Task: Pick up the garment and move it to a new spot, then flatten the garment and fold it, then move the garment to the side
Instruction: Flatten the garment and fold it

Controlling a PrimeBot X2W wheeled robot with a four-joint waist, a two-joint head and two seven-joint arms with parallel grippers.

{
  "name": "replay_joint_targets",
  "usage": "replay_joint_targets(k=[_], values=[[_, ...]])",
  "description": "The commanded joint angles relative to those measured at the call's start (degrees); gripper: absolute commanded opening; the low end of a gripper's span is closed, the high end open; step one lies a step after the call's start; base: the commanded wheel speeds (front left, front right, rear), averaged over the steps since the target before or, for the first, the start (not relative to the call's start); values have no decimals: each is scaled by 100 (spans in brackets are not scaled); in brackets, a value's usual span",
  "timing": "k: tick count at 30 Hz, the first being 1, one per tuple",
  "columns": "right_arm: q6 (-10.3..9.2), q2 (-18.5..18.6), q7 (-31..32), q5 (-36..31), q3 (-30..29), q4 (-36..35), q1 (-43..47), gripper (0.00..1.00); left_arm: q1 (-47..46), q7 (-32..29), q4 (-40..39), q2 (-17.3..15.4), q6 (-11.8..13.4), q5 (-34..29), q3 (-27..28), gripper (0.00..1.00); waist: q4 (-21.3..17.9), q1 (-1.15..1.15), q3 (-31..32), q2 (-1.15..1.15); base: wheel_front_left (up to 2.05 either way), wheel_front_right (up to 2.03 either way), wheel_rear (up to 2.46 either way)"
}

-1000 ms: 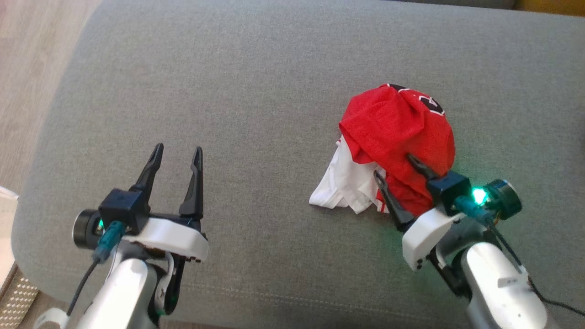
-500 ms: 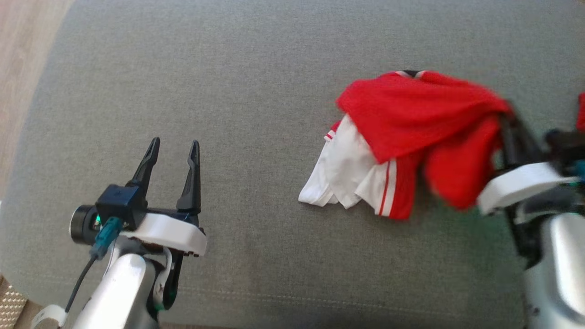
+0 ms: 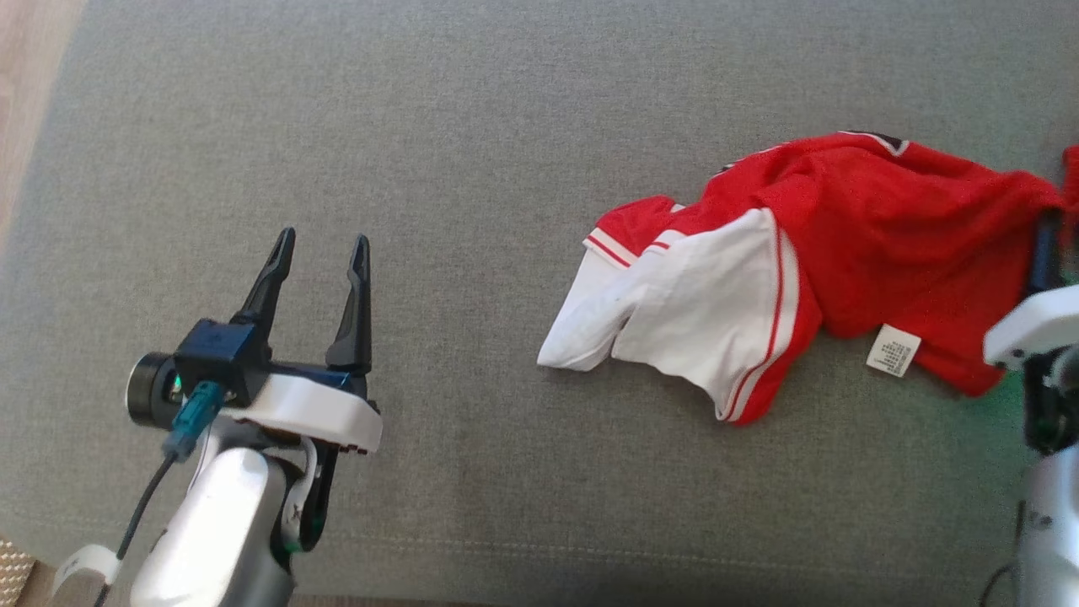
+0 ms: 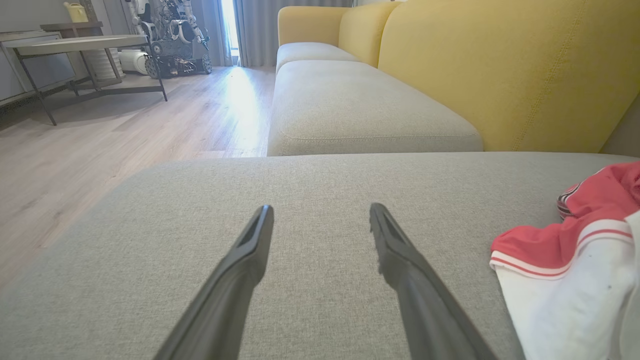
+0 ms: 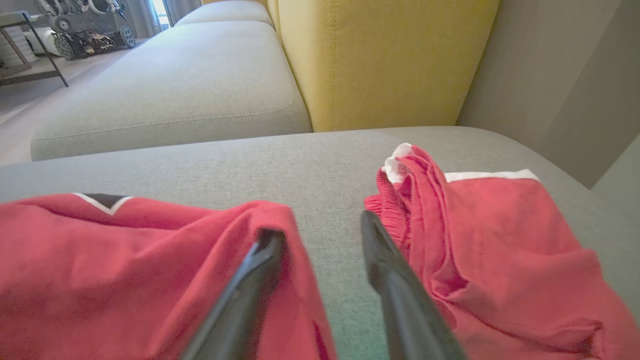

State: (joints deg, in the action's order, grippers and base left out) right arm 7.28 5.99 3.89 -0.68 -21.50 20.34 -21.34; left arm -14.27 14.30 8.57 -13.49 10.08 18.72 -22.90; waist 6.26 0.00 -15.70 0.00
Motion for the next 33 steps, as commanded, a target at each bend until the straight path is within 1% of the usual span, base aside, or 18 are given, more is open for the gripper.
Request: replay_joint_targets(k=[1,6,10,11,13,21,22,24,27,33], values=[[21,-29,-168,11,199,-72,-217,100,-254,68,-166,-78,-18,-79,272,100,-12,0,-1,0,0,0,0],[21,-121,-481,203,508,-43,-153,100,-213,69,-136,-74,-26,-88,310,100,-69,0,88,0,0,0,0],[21,-192,-638,445,813,-481,182,100,-107,69,-117,-70,-18,-76,341,100,-134,0,253,0,0,0,0],[21,-221,-582,534,929,-785,422,100,-33,69,-114,-73,-8,-54,368,100,-172,0,345,0,0,0,0],[21,-239,-476,571,1014,-1114,675,100,49,69,-98,-83,5,-39,385,100,-204,0,458,0,0,0,0],[21,-290,15,670,1136,-2280,1566,100,357,47,-78,-152,60,14,392,100,-252,0,861,0,0,0,0],[21,-290,15,670,1136,-2280,1566,100,357,47,-78,-152,60,14,392,100,-252,0,861,0,0,0,0],[21,-299,79,713,1231,-2504,1741,100,441,21,-101,-175,87,25,392,100,-261,0,945,0,0,0,0],[21,-306,132,755,1453,-2732,1943,100,575,-23,-149,-211,132,44,396,100,-282,0,1064,0,0,0,0],[21,-310,165,843,1871,-2865,2205,100,866,-144,-256,-281,207,69,364,100,-324,0,1308,0,0,0,0]])
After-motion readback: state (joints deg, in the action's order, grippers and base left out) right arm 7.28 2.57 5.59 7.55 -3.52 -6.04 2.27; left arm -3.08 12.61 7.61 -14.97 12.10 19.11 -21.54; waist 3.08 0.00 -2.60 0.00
